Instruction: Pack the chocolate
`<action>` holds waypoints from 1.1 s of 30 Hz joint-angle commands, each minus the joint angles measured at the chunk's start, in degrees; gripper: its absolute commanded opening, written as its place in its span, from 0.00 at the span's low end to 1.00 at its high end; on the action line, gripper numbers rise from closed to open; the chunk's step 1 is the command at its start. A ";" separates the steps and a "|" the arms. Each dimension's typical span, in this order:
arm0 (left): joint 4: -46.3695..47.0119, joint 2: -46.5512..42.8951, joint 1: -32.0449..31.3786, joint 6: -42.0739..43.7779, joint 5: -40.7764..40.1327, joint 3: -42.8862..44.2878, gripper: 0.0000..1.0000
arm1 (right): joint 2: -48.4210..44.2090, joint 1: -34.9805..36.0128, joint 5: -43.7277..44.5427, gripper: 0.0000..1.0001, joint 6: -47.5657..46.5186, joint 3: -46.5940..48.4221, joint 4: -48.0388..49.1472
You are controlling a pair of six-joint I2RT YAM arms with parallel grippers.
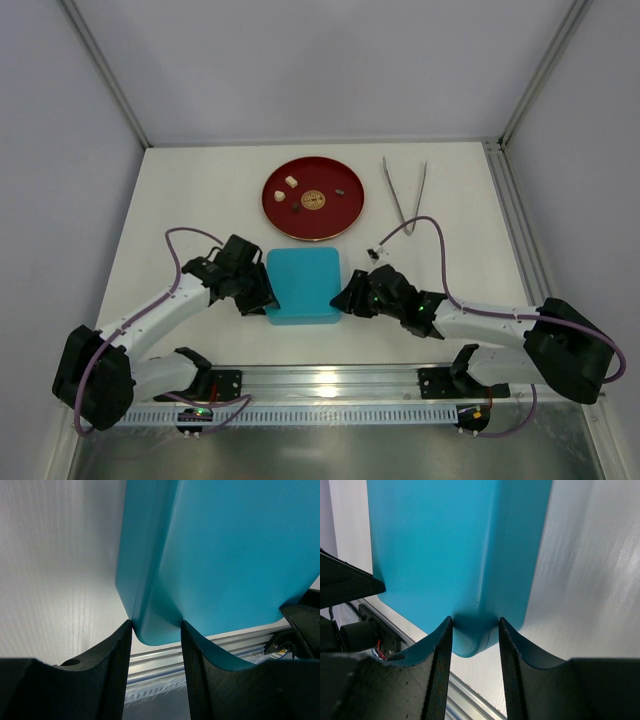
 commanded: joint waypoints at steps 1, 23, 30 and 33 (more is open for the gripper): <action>-2.16 2.49 -0.29 0.83 -3.10 -3.32 0.43 | 4.83 0.60 1.65 0.06 -3.32 -5.49 -18.72; -12.08 -1.19 -0.28 8.30 -9.68 11.87 0.78 | -7.99 -1.86 4.99 0.60 -10.00 11.73 -34.44; -15.16 -4.09 0.77 12.78 -14.62 19.27 0.91 | -14.32 -6.34 5.69 1.00 -16.59 25.16 -40.95; -15.95 -5.76 2.00 14.72 -16.98 21.99 0.96 | -16.43 -8.63 7.00 1.00 -18.79 30.52 -43.42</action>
